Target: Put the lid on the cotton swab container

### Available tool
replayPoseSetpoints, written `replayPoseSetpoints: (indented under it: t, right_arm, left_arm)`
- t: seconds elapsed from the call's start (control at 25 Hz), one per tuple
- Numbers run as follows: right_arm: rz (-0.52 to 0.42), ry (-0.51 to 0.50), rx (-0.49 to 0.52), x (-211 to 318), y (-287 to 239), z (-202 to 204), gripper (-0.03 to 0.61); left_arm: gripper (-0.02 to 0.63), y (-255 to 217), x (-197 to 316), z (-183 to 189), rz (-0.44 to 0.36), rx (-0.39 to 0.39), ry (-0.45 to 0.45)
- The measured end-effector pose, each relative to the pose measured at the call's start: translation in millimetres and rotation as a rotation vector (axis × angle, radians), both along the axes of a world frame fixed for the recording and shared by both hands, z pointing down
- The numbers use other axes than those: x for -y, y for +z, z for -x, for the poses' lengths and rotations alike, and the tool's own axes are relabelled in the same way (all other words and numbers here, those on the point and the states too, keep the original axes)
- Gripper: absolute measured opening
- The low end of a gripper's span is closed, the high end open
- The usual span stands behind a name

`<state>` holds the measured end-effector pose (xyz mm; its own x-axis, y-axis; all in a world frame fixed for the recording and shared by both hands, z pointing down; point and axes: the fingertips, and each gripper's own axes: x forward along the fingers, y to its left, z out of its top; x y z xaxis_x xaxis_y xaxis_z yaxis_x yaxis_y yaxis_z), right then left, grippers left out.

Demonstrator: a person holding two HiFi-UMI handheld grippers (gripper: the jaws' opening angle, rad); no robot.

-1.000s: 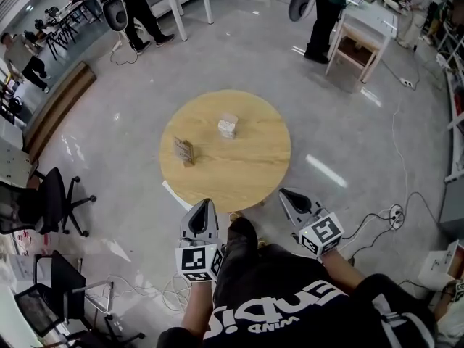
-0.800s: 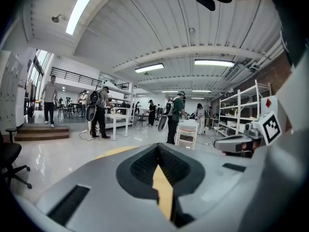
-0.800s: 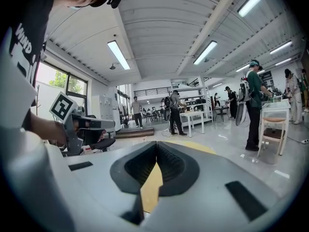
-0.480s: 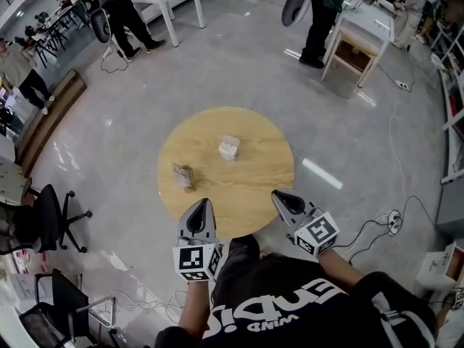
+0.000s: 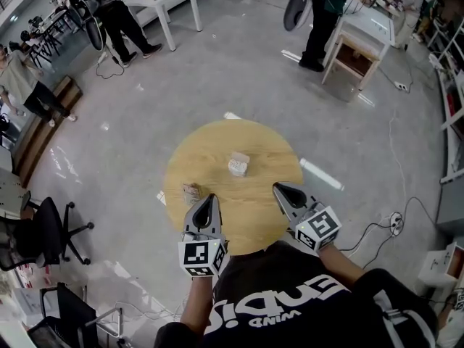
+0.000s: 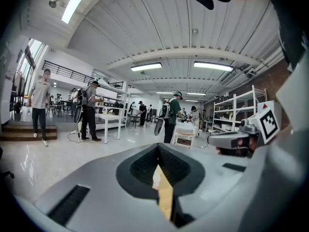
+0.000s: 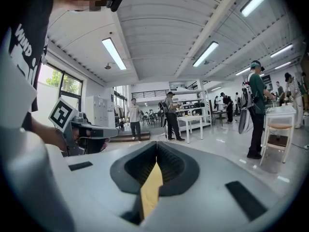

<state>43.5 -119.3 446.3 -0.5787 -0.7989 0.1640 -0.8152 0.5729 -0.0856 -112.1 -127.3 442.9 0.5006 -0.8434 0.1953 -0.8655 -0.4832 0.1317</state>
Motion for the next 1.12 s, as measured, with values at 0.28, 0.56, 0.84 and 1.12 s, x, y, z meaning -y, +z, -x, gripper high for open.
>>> replayPoseSetpoints:
  t: [0.28,0.56,0.84,1.12]
  right_arm:
    - [-0.008,-0.009,0.001,28,-4,2,0.002]
    - [-0.023,-0.067,0.034,52,-10,-4,0.003]
    - [-0.026,-0.131,0.073,70,-6,-2,0.005]
    - [0.048,-0.182,0.147,84,9,10,0.299]
  left_arm:
    - [0.009,-5,27,1,-0.003,0.001,-0.017]
    - [0.009,-4,42,-9,0.002,-0.002,-0.06]
    - [0.009,0,55,-19,0.007,-0.001,-0.08]
    - [0.009,3,62,-25,0.017,-0.002,-0.083]
